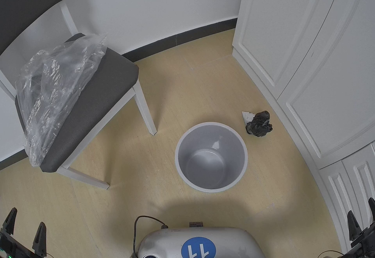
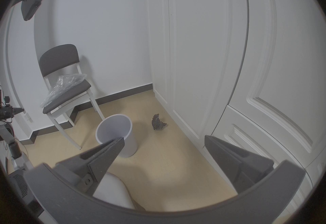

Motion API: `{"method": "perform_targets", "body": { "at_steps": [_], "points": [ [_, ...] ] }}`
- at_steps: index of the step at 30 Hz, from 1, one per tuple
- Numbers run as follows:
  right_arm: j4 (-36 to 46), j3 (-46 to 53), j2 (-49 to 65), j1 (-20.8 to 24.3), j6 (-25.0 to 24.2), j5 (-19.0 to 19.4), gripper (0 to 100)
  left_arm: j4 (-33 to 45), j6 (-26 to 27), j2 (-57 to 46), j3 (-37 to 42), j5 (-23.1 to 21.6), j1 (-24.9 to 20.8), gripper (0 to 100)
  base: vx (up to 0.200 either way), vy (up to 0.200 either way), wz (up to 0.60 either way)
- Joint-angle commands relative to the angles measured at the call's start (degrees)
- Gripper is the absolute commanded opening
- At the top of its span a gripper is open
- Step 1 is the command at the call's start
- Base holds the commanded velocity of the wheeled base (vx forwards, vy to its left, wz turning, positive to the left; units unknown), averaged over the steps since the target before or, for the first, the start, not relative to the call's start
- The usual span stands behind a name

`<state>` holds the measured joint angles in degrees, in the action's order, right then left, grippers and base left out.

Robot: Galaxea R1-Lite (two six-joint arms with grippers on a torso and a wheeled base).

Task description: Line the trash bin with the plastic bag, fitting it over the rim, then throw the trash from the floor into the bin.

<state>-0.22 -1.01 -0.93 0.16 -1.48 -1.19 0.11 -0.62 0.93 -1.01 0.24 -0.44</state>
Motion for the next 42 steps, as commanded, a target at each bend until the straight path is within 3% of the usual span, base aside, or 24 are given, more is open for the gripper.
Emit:
{"method": "perform_targets", "body": {
  "at_steps": [1,42],
  "points": [
    [-0.04,0.92,0.93,0.02,-0.02,-0.04,100,-0.02,0.01,-0.93,1.01,0.02,0.00,100,0.000,0.000,0.00],
    [0.31,0.84,0.93,-0.16,1.48,0.32,100,-0.02,-0.35,-0.93,1.01,0.37,0.00,100,0.000,0.000,0.00]
  ]
}}
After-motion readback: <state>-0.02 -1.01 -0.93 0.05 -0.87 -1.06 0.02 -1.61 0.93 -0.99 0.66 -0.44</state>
